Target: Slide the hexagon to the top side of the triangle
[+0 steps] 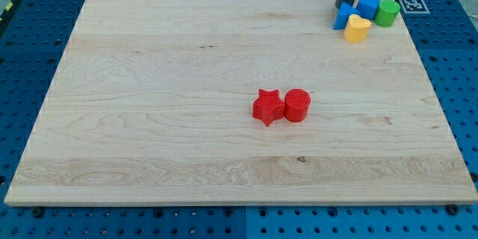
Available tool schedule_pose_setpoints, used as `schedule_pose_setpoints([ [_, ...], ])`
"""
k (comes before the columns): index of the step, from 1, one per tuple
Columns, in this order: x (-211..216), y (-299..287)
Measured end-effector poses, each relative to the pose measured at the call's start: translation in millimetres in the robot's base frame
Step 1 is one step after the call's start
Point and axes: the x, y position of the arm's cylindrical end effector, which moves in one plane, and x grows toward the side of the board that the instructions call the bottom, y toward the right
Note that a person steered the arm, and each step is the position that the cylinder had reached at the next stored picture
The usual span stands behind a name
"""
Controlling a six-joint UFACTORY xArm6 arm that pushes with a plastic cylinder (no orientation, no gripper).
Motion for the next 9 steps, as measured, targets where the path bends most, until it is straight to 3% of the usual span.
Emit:
schedule_pose_setpoints([
  [2,8,-81],
  [3,69,-90],
  [4,127,-9],
  [5,150,103],
  [6,119,165],
  [7,62,165],
  [8,-38,154],
  [9,-71,153],
])
